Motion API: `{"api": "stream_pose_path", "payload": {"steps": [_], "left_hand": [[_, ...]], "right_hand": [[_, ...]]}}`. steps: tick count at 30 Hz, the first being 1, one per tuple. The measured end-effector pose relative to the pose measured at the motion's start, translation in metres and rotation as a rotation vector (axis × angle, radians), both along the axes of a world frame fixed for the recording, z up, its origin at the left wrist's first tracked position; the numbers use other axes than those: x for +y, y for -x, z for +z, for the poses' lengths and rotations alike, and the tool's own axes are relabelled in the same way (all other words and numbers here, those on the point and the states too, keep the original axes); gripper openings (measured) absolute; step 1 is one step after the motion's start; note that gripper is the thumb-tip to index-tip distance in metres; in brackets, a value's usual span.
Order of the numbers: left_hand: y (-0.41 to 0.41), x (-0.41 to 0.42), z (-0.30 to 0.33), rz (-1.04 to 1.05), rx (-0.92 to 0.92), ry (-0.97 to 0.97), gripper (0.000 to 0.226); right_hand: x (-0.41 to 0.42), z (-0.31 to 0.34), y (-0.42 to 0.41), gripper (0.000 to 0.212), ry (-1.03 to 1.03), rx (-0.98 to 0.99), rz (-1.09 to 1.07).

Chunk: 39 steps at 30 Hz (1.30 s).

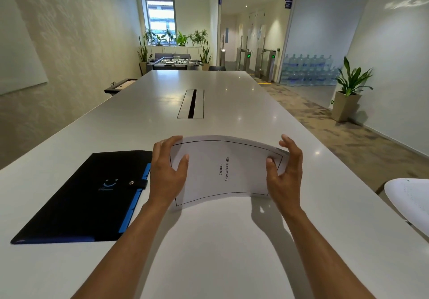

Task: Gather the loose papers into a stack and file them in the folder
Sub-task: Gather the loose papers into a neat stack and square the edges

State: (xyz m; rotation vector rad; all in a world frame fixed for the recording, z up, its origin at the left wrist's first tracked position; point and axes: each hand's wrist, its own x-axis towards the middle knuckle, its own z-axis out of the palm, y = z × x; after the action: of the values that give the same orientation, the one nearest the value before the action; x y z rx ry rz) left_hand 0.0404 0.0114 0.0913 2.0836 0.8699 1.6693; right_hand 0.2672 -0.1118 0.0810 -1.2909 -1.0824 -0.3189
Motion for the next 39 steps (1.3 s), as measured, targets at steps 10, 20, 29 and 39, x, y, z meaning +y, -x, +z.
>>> {"api": "stream_pose_path", "payload": {"steps": [10,20,29,39], "left_hand": [[0.001,0.001,-0.002,0.026,0.055,-0.029,0.046],[0.001,-0.001,0.0,-0.048,-0.046,0.076,0.046],[-0.001,-0.003,-0.01,-0.045,-0.088,0.178,0.064],[-0.001,-0.016,-0.04,-0.086,-0.063,0.316,0.07]], "right_hand": [[0.004,0.007,-0.008,0.04,0.079,-0.047,-0.017],[-0.001,0.018,-0.008,0.036,0.101,0.113,0.015],[-0.003,0.009,-0.009,0.04,0.183,0.237,0.141],[-0.003,-0.02,-0.009,0.035,0.262,0.376,0.202]]}}
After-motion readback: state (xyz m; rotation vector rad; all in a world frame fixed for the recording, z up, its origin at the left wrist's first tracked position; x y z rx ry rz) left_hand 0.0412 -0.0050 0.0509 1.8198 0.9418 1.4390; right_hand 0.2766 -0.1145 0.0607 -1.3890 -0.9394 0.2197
